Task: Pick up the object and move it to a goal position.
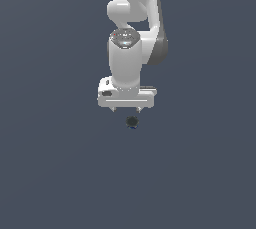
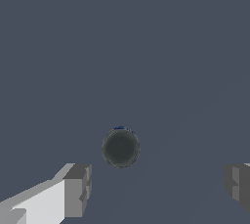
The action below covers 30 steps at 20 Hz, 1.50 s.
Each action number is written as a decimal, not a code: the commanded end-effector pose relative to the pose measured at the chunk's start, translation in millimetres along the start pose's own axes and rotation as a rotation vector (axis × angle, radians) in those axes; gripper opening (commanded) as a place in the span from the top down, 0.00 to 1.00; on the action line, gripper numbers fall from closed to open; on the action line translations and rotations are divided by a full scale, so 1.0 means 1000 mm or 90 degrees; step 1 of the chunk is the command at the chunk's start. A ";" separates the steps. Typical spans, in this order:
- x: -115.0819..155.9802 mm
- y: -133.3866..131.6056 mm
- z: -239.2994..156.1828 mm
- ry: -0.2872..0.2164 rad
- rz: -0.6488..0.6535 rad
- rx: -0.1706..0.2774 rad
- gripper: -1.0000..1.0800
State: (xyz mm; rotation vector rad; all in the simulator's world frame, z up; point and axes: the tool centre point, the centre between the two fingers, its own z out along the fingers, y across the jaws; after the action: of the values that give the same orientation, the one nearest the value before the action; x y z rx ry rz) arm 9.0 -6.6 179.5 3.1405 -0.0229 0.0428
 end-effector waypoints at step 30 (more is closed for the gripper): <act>-0.023 -0.017 0.078 -0.011 0.032 -0.003 0.04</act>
State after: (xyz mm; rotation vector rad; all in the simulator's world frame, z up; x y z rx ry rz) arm -7.5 7.8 112.9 3.1348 -0.0759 0.0206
